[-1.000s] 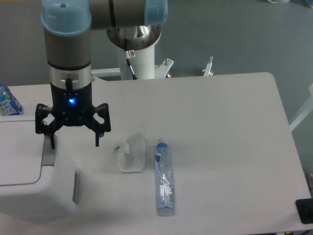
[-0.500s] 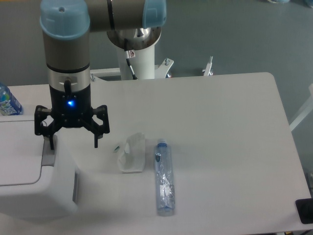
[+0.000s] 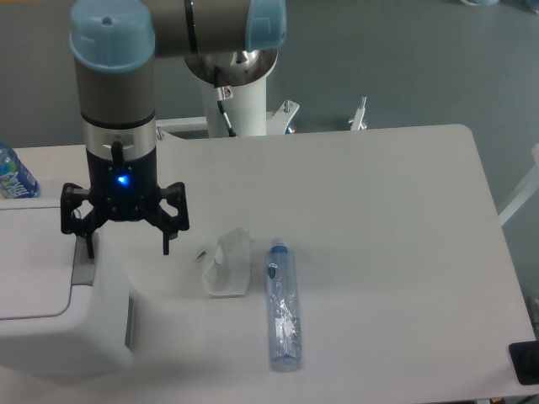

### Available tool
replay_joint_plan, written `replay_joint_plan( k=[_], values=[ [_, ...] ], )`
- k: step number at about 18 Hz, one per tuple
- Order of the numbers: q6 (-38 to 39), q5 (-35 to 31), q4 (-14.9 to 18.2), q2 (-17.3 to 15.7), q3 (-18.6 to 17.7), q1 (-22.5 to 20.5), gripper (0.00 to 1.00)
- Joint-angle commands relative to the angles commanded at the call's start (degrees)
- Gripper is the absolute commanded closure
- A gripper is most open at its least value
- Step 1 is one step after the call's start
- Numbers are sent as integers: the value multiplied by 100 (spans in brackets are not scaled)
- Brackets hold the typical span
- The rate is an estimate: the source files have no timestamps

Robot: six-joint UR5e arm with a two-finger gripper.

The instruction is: Open the trash can

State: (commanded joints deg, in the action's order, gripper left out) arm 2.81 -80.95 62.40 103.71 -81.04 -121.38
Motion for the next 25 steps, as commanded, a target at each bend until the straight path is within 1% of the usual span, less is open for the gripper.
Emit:
replay_joint_plan(
  k=[19, 22, 23, 24, 25],
  values=[
    [0, 0, -9, 53, -18, 9, 0],
    [-9, 0, -9, 0, 166, -9, 0],
    [-52, -26, -17, 0, 219, -105, 0],
    [-96, -35, -26, -26, 228, -306, 0],
    [-149, -27, -26, -139, 220, -647, 0]
  ],
)
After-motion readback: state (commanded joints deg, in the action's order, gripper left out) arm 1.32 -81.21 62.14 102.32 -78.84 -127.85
